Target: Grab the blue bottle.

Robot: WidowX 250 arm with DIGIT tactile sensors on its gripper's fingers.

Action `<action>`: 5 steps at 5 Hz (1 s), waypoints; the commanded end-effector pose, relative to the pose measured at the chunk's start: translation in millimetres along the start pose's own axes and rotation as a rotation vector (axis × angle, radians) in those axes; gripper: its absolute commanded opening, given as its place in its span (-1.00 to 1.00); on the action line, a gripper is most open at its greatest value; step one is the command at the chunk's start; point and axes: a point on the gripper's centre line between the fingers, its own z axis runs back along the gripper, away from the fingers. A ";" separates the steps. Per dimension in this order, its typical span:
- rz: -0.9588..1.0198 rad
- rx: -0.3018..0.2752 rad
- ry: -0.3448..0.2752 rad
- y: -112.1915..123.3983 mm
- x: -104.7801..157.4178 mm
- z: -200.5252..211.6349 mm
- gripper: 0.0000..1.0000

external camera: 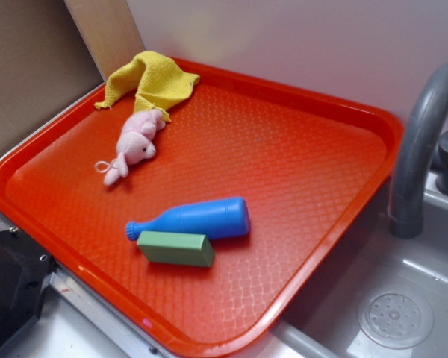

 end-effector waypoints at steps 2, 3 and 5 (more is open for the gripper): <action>-0.195 -0.036 -0.137 -50.6 7.0 10.9 1.00; -0.362 -0.027 -0.223 -90.5 16.4 4.7 1.00; -0.475 0.021 -0.192 -120.0 52.6 -69.3 1.00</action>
